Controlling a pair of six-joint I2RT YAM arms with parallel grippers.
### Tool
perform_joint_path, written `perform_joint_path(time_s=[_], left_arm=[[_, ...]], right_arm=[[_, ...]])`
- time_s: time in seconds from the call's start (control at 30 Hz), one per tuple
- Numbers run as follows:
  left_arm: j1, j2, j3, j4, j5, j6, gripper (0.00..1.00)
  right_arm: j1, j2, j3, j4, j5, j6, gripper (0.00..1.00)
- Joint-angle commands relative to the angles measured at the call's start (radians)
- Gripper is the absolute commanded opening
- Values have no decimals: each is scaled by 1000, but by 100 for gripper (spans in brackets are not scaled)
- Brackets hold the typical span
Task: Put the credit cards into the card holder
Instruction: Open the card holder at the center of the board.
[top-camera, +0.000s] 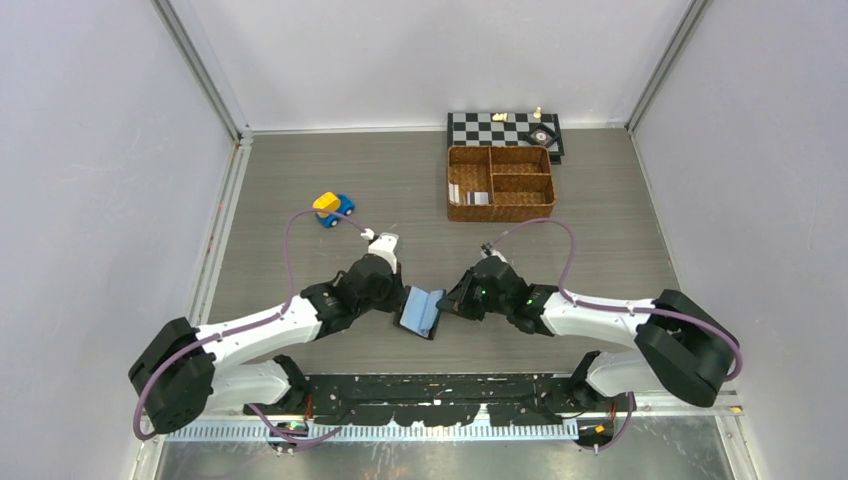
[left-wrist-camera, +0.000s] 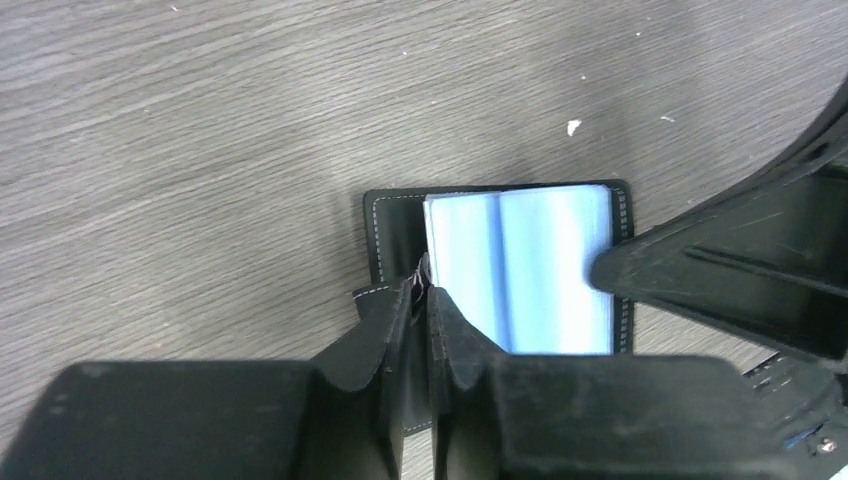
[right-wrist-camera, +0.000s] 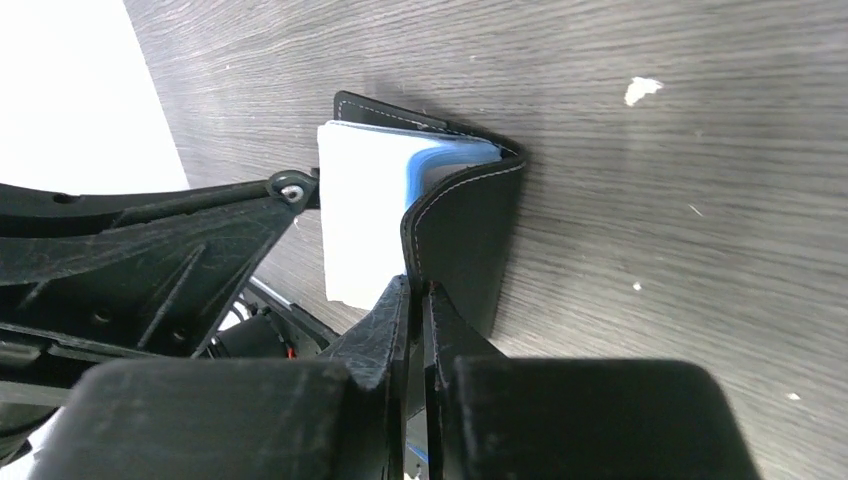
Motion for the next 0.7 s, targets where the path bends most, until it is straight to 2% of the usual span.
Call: perform_joint_path(time_s=[0.0,0.2,0.27,0.4,0.67], left_arm=[[19,-54,8,-42,-9,1,21],[26,-97,13,-41,53,-14,57],[27,-96,6,-18,90,-27,66],[27,-55,-2,-3,109,-40,71],[27,10,6,-92,16,-48,72]], right_arm=[[8,-59,-7,-154,56,-45,7],[8,-80,-4,-239,111,-59,6],[8,-81,-2,-241,110,-62,5],[9,-80,-1,-233,112,-62,5],[9,-59,-8,-231,130,-67,4]])
